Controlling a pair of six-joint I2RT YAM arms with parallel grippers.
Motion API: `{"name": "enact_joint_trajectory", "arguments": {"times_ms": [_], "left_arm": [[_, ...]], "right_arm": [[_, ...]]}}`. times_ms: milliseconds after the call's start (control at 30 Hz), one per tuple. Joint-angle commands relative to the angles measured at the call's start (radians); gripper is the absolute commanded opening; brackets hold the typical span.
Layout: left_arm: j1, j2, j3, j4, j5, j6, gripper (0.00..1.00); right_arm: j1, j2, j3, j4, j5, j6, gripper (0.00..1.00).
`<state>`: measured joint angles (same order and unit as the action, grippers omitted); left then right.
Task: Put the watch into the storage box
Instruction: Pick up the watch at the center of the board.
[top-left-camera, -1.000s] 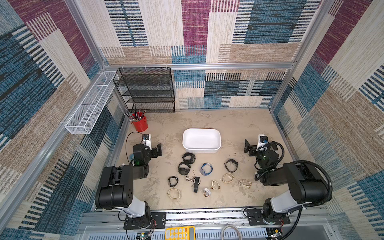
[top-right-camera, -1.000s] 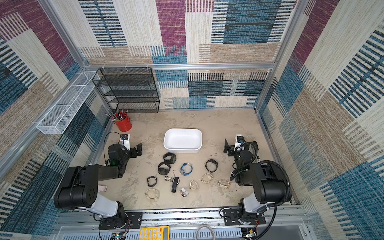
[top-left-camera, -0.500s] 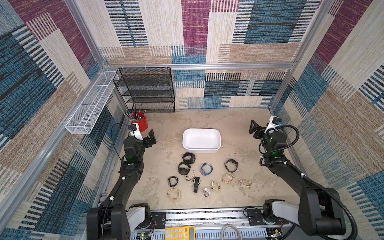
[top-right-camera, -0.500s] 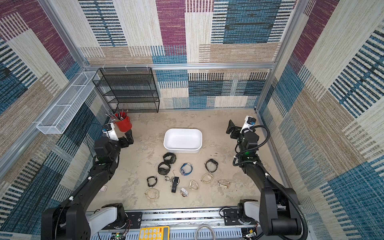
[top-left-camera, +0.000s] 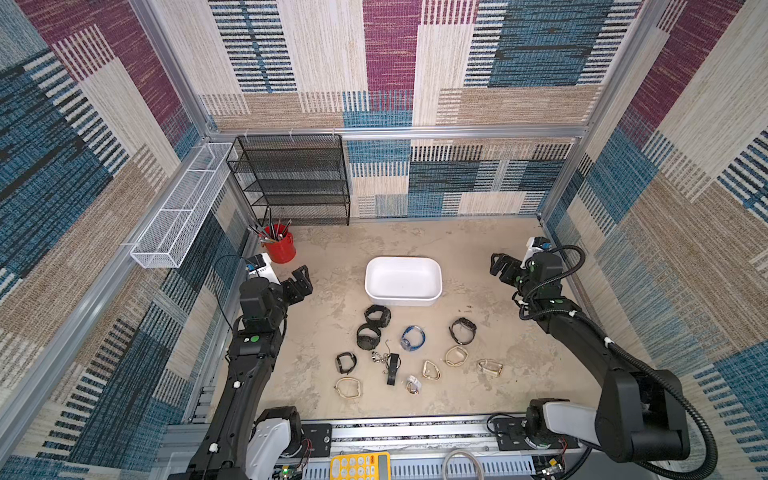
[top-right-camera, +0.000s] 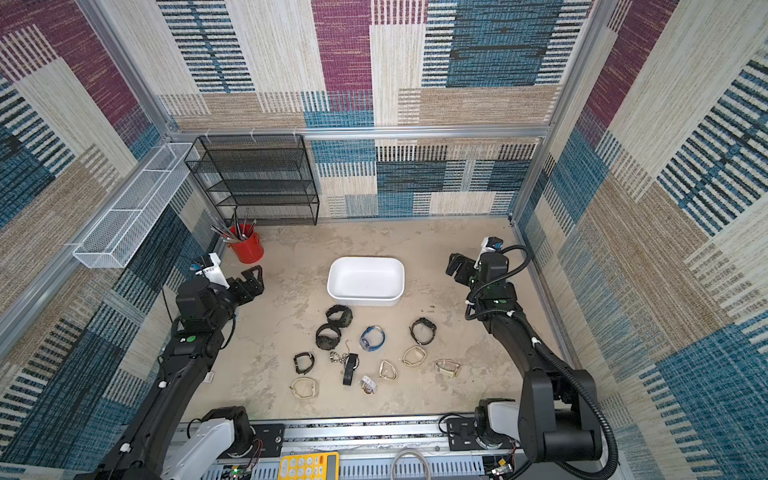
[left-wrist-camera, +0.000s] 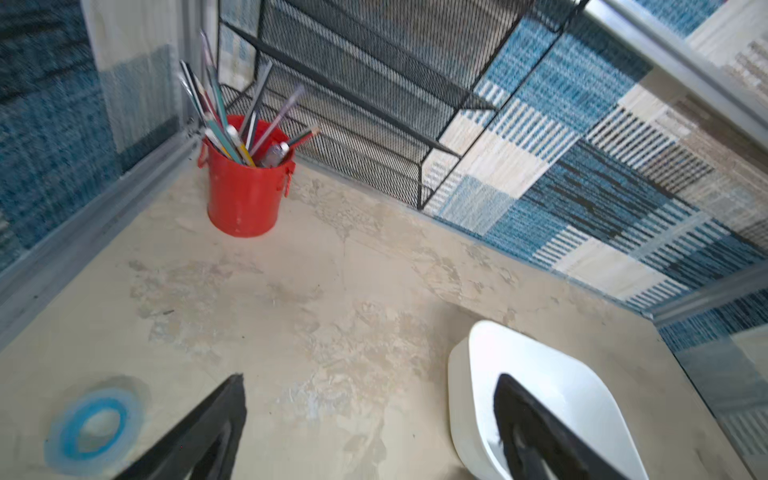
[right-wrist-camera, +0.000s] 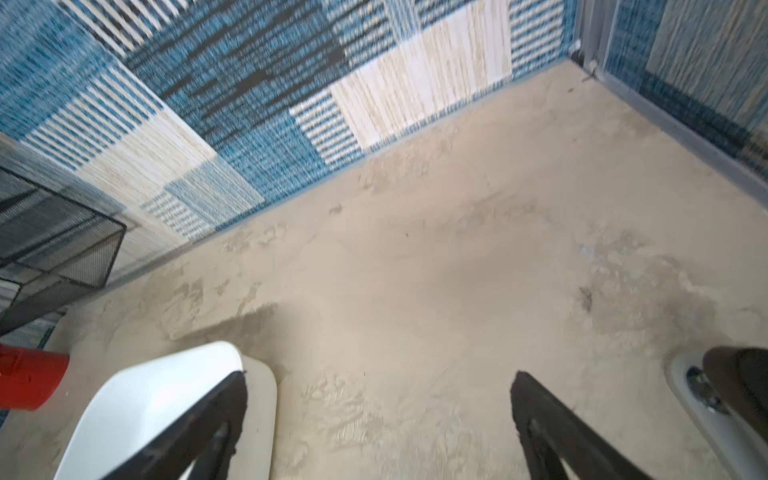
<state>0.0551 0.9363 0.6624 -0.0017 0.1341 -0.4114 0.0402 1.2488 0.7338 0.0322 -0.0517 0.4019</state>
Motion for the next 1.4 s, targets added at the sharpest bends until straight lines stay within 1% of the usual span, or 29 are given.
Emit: {"name": "enact_joint_trajectory", "arguments": {"times_ms": [0, 67, 133, 233, 300, 400, 500, 533, 600, 733, 800, 1067, 1200, 1333, 1367], "left_arm": [[-0.035, 0.042, 0.042, -0.117, 0.086, 0.006, 0.94], [-0.079, 0.07, 0.057, -0.123, 0.089, 0.015, 0.94], [-0.145, 0.091, 0.068, -0.131, 0.067, 0.034, 0.95], [-0.249, 0.113, 0.074, -0.139, 0.018, 0.065, 0.99], [-0.299, 0.129, 0.077, -0.139, 0.024, 0.071, 0.99], [-0.353, 0.142, 0.074, -0.141, 0.026, 0.063, 0.99], [-0.389, 0.146, 0.063, -0.134, 0.036, 0.072, 0.99], [-0.399, 0.148, 0.059, -0.135, 0.037, 0.078, 0.99], [-0.411, 0.148, 0.05, -0.135, 0.043, 0.083, 0.99], [-0.423, 0.148, 0.038, -0.135, 0.047, 0.081, 0.99], [-0.426, 0.148, 0.036, -0.135, 0.048, 0.074, 0.99], [-0.429, 0.154, 0.028, -0.126, 0.055, 0.061, 0.99], [-0.431, 0.155, 0.026, -0.125, 0.056, 0.054, 0.99], [-0.431, 0.159, 0.023, -0.125, 0.056, 0.05, 0.99], [-0.431, 0.159, 0.022, -0.124, 0.056, 0.048, 0.99]], "right_arm": [[0.061, -0.038, 0.011, -0.196, 0.018, -0.01, 1.0], [0.105, -0.07, 0.009, -0.253, 0.018, 0.013, 1.0], [0.162, -0.097, 0.004, -0.311, 0.018, 0.045, 0.97], [0.277, -0.123, 0.005, -0.391, 0.072, 0.1, 0.94], [0.338, -0.13, 0.005, -0.433, 0.091, 0.143, 0.91], [0.412, -0.134, 0.004, -0.477, 0.102, 0.19, 0.84], [0.475, -0.119, -0.008, -0.507, 0.126, 0.221, 0.8], [0.489, -0.109, -0.013, -0.511, 0.128, 0.222, 0.76], [0.523, -0.085, -0.015, -0.512, 0.128, 0.227, 0.73], [0.584, -0.028, -0.013, -0.49, 0.126, 0.253, 0.72], [0.597, -0.003, -0.018, -0.476, 0.126, 0.259, 0.68], [0.605, 0.087, -0.03, -0.426, 0.172, 0.276, 0.62], [0.606, 0.142, -0.032, -0.379, 0.168, 0.282, 0.54], [0.606, 0.179, -0.029, -0.347, 0.19, 0.282, 0.49], [0.606, 0.19, -0.027, -0.343, 0.196, 0.28, 0.46]]}}
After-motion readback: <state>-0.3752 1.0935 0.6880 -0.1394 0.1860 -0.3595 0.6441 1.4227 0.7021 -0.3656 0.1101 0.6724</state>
